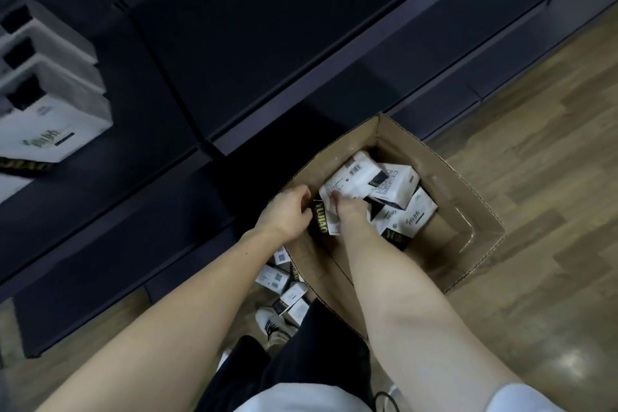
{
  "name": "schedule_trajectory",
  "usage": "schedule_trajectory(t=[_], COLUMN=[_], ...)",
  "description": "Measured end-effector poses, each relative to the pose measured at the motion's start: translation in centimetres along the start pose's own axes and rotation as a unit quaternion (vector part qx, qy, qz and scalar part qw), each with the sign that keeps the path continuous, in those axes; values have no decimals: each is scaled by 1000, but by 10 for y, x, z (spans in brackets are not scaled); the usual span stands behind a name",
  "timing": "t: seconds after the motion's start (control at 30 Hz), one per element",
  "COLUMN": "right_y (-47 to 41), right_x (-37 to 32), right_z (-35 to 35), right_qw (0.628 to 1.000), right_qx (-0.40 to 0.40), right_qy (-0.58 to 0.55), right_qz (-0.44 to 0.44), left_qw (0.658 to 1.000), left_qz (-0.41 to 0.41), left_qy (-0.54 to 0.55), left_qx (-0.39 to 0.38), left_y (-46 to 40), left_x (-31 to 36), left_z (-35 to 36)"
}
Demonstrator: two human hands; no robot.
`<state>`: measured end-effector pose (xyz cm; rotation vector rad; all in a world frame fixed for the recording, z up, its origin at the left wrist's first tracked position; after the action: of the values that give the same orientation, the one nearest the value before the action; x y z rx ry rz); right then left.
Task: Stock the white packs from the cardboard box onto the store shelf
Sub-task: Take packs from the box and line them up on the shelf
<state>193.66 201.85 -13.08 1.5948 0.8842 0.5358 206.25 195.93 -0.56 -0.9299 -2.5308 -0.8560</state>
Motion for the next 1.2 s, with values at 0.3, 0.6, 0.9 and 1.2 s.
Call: schedule_trajectory(t=[0.3, 0.6, 0.9, 1.2], right_y=[21, 77, 165, 230], right_x=[28, 31, -11, -53], right_z=[-33, -98, -140, -125], right_qw=[993, 951, 876, 826], right_qx=[-91, -209, -74, -54], right_qy=[0, 121, 308, 330], right_qz=[-73, -193, -364, -454], left_qw=[1000, 996, 943, 948], left_qz=[5, 72, 227, 190], left_qy=[25, 32, -240, -257], left_qx=[4, 36, -43, 8], left_y=[16, 20, 12, 38], left_x=[18, 53, 114, 106], left_z=[-16, -52, -108, -147])
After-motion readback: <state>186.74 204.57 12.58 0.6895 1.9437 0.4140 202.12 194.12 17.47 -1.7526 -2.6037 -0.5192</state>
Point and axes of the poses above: each hand's wrist, its own y-axis away from the middle knuckle, its own z-axis out of the palm, x = y × z, the point moved 3 cm from there along -y, towards the middle knuckle, and after that the axes turned 13 degrees about z, right-handed, at the moved point
